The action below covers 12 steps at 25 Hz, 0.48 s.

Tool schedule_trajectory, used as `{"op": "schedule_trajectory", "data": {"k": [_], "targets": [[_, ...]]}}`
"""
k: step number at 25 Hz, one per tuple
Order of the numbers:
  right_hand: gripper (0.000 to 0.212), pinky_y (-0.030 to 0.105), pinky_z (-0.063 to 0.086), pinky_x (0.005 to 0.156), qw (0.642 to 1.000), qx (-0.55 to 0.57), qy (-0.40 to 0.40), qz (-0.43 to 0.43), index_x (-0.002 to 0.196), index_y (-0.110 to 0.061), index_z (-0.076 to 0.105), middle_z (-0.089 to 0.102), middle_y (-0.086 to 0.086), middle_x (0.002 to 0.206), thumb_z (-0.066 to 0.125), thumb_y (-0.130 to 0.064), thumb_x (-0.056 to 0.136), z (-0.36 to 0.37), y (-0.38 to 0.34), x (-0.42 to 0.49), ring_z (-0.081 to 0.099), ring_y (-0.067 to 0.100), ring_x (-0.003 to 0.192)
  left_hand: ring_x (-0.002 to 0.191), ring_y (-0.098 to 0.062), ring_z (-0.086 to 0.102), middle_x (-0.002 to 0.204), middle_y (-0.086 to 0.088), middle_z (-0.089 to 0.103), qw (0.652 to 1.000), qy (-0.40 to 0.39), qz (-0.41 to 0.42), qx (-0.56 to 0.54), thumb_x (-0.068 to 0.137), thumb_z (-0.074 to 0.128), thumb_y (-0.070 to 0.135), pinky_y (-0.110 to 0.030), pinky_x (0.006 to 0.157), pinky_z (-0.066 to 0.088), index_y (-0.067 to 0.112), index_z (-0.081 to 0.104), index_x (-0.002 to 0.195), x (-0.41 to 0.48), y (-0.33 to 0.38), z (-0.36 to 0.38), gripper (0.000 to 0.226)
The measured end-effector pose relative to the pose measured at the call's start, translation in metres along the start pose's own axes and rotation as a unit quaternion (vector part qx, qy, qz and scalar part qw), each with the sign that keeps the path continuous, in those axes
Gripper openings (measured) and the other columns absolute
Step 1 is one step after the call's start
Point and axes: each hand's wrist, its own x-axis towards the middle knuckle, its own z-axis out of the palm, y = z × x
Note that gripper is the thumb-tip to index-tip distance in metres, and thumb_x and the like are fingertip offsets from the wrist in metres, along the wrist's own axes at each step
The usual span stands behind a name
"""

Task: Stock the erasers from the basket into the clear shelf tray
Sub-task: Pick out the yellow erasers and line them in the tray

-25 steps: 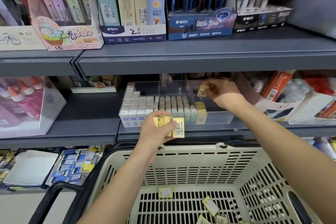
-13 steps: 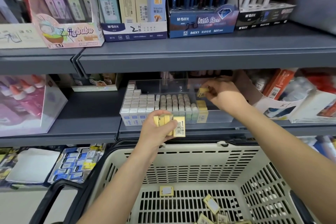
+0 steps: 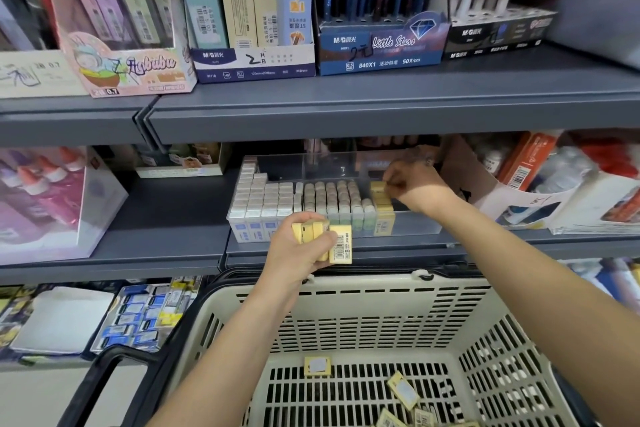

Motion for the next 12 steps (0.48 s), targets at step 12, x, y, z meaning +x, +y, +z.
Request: {"op": "schedule_trajectory", "data": {"k": [12], "targets": [[0.027, 0.024, 0.045, 0.067, 0.992, 0.088, 0.004, -0.095, 0.084, -0.021, 0.072, 0.067, -0.015, 0.071, 0.052, -0.039, 0.091, -0.015, -0.021, -0.056, 0.061, 0.003, 0.065, 0.075, -0.011, 0.071, 0.090, -0.005, 0.067, 0.998, -0.034, -0.008, -0.044, 0.078, 0.071, 0.001, -0.026, 0.062, 0.056, 0.021, 0.059, 0.095, 0.000, 0.008, 0.025, 0.028]]}}
